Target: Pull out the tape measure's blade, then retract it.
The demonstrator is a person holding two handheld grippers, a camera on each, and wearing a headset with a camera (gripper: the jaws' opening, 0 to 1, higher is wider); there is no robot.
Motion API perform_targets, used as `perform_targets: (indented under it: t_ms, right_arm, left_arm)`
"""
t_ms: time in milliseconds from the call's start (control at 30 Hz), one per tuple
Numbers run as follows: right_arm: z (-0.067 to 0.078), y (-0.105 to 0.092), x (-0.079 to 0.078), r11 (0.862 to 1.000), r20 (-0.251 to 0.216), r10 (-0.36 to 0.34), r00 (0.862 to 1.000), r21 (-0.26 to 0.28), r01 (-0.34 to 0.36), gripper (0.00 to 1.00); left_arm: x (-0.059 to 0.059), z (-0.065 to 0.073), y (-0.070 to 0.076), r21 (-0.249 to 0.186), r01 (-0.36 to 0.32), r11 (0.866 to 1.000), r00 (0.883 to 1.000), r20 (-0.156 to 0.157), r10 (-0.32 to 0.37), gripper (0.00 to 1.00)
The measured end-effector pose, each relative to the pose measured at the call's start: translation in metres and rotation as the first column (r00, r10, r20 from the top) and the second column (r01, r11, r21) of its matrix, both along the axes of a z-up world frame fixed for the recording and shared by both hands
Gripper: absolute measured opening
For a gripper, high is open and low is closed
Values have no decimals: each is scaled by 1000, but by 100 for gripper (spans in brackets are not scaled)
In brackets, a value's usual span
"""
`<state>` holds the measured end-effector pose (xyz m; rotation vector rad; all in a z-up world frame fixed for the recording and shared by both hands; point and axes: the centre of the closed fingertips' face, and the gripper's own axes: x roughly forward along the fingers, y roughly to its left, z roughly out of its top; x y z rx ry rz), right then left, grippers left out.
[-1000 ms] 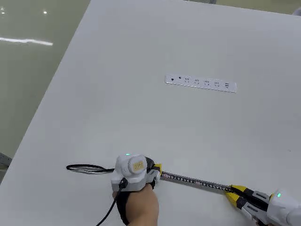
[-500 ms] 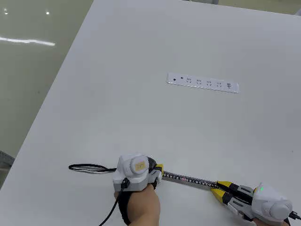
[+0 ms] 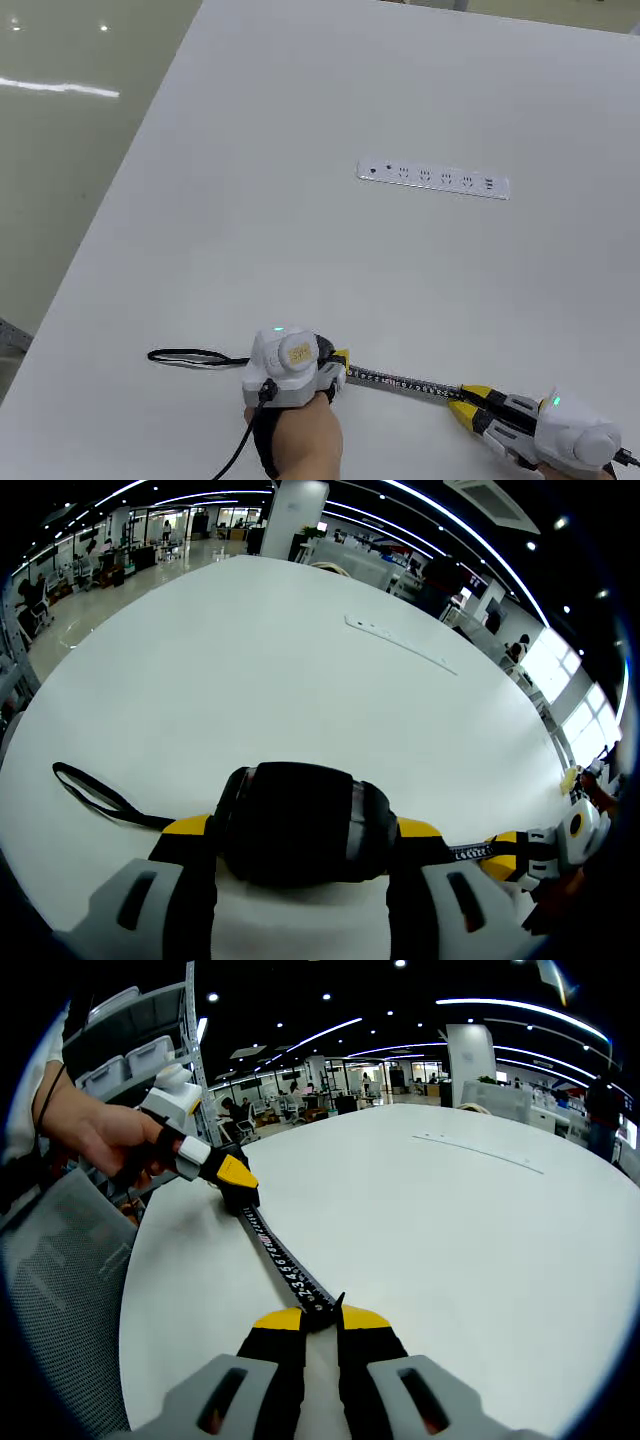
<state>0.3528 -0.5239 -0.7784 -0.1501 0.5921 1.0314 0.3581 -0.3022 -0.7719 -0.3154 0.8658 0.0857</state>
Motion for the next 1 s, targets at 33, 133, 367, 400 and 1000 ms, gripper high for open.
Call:
perform_targets:
  t_ms: [33, 133, 367, 400, 1000]
  right_arm:
    - [1, 1, 0, 1000, 0, 0, 1000, 1, 0, 10]
    - [1, 5, 0, 1000, -1, 3, 1000, 5, -3, 10]
    - [3, 16, -1, 1000, -7, 16, 1000, 19, -16, 10]
    - [2, 17, 0, 1000, -6, 14, 1000, 20, -14, 10]
    - [2, 43, -3, 997, -27, 49, 998, 53, -47, 10]
  left_arm:
    - [0, 0, 0, 0, 0, 1000, 1000, 0, 0, 67]
    - [0, 0, 0, 0, 1, 1000, 1000, -1, -1, 67]
    - [0, 0, 0, 0, 1, 1000, 1000, 1, -1, 67]
    - [0, 0, 0, 1, 1, 1000, 1000, 2, -1, 67]
    - [1, 0, 0, 0, 2, 1000, 1000, 4, -2, 67]
